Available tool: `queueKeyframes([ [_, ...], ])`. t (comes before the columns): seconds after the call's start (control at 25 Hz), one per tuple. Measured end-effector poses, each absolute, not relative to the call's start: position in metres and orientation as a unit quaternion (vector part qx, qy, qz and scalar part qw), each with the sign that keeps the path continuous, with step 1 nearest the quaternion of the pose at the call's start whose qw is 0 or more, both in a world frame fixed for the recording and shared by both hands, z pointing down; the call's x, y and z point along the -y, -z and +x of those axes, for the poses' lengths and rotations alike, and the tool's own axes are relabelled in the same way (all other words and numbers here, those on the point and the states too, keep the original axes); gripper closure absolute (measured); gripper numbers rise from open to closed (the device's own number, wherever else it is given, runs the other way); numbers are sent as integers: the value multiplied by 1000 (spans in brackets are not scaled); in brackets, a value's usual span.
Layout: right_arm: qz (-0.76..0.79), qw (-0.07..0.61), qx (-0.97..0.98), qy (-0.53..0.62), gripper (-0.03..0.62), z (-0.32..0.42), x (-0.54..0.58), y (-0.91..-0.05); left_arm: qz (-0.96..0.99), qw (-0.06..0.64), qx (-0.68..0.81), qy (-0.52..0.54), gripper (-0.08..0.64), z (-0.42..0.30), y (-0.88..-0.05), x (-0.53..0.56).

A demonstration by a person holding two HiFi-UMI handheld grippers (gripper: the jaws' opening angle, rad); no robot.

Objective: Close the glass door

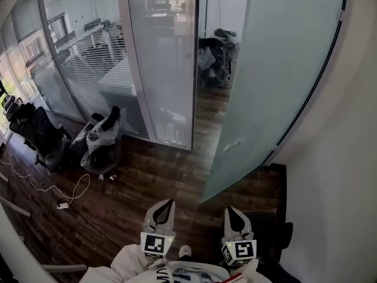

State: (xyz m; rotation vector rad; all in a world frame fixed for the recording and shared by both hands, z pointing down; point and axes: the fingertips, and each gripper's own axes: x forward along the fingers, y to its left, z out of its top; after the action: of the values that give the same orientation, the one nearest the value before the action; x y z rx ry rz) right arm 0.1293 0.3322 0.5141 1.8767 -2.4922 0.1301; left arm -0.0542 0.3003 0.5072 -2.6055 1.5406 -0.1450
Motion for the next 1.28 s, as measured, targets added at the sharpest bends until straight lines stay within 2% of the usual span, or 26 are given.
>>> queueKeyframes([
  [0.6, 609, 0, 791, -57, 584, 136, -288, -516, -866, 24, -497, 56, 557, -47, -523, -256],
  [1.28, 581, 3, 812, -59, 584, 185, -156, -526, -857, 36, -508, 73, 557, 7, -518, -142],
])
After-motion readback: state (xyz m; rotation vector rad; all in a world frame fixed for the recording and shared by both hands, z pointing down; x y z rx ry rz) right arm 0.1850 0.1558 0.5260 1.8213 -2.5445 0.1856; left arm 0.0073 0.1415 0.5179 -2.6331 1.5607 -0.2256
